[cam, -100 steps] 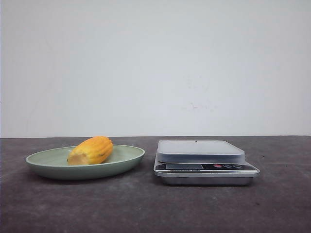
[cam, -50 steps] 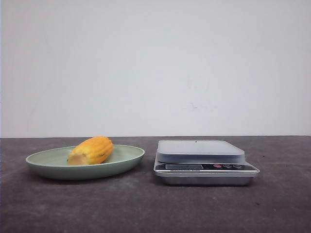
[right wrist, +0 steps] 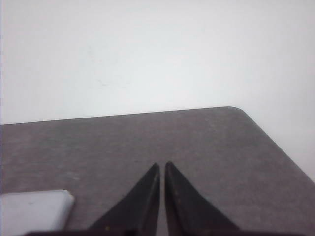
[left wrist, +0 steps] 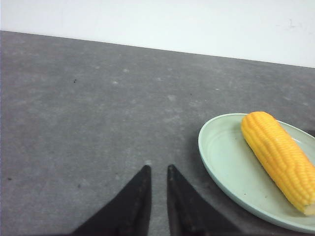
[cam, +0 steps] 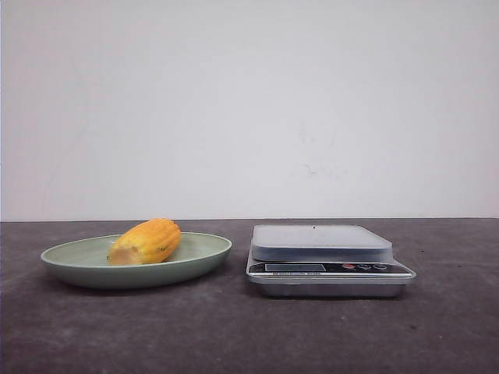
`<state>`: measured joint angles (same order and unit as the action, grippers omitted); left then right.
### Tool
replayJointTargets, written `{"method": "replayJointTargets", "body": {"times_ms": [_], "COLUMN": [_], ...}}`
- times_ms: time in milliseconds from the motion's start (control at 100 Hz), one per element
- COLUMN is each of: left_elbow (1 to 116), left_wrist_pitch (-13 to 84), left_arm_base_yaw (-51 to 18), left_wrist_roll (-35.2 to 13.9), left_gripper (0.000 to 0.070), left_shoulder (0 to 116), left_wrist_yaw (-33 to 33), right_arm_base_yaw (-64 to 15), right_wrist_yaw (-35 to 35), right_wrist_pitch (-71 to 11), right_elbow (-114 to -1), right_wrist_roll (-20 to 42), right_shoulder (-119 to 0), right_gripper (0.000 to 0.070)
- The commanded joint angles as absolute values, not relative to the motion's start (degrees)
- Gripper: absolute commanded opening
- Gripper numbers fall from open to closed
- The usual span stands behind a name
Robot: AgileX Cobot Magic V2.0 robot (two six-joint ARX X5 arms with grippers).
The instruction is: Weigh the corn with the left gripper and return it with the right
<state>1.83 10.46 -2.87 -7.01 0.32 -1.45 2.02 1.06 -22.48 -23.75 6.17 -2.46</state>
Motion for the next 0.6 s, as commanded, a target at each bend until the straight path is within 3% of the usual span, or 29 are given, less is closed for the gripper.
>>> {"method": "replayJointTargets", "body": {"times_ms": [0,280,590], "left_elbow": [0.80,0.80,0.80], "left_wrist_pitch": [10.72,10.72,10.74], "left_arm_base_yaw": [-2.85,-2.85,-2.85], "left_wrist_roll": [-6.66,-6.68,-6.68], "left_gripper": [0.0016,0.0016,0.0016], "left_shoulder": [0.19,0.23,0.23], "left_wrist_yaw": [-1.50,-1.52,-1.52], "right_arm_base_yaw": [2.90,3.07,0.16], "right_wrist_yaw": [0.86,0.89,0.89], "right_wrist_pitch": [-18.63,-14.96,-13.26], "right_elbow": [-17.91,-5.28,-1.89], "right_wrist_roll": [5.61,5.56,5.37], "right_shoulder": [0.03,-0.23,-0.23], "right_gripper": [0.0012,0.0012,0.0012]}}
